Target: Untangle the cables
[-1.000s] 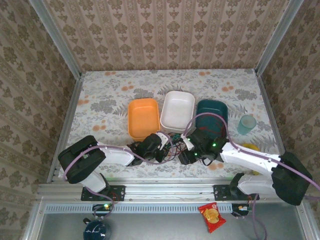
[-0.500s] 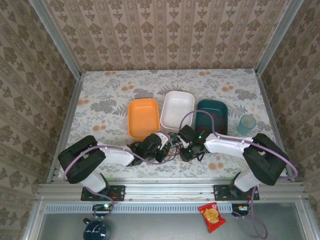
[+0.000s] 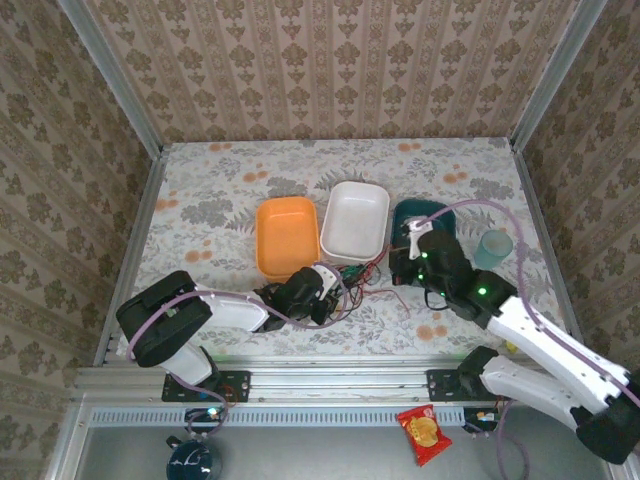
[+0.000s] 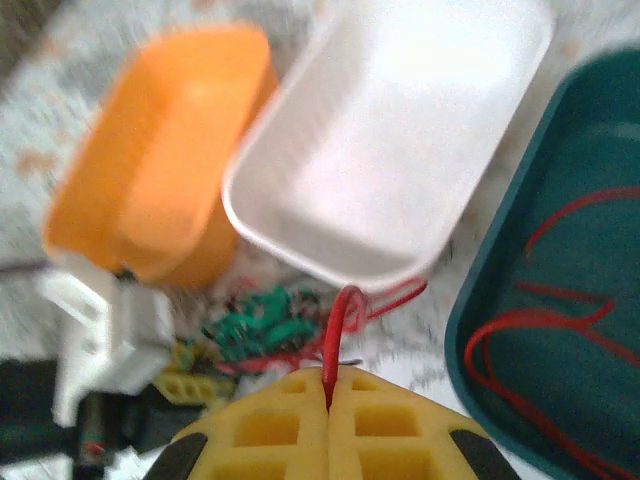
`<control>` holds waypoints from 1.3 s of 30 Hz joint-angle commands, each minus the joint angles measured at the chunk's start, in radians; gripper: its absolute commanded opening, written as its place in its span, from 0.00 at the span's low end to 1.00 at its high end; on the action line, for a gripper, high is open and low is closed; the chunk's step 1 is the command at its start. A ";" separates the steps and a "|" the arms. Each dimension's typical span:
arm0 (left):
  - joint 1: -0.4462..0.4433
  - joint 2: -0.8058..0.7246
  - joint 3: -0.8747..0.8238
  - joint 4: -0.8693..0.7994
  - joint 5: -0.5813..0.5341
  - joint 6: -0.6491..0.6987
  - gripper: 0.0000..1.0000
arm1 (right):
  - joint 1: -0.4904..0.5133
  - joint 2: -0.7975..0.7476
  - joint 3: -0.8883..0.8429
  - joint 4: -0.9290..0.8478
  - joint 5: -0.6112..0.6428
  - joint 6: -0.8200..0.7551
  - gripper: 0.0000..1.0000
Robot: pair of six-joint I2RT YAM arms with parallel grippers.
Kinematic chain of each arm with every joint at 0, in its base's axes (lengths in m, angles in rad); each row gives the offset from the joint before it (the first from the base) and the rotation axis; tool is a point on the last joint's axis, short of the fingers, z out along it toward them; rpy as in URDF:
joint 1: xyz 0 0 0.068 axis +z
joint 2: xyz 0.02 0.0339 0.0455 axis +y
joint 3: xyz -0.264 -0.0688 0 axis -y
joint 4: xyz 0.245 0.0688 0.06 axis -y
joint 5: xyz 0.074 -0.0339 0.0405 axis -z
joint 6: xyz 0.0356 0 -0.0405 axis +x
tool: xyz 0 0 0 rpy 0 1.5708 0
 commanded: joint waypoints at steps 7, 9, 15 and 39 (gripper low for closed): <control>0.009 0.046 -0.021 -0.079 0.030 -0.005 0.10 | -0.032 -0.047 0.263 0.080 0.279 -0.159 0.00; 0.009 0.044 -0.023 -0.079 0.028 -0.007 0.10 | -0.043 -0.055 0.291 0.121 0.313 -0.196 0.00; 0.009 0.044 -0.022 -0.078 0.027 -0.007 0.10 | -0.100 -0.065 0.347 0.220 0.343 -0.263 0.00; -0.001 0.063 -0.059 -0.226 -0.264 -0.211 0.00 | -0.464 0.010 0.529 0.382 0.103 -0.220 0.00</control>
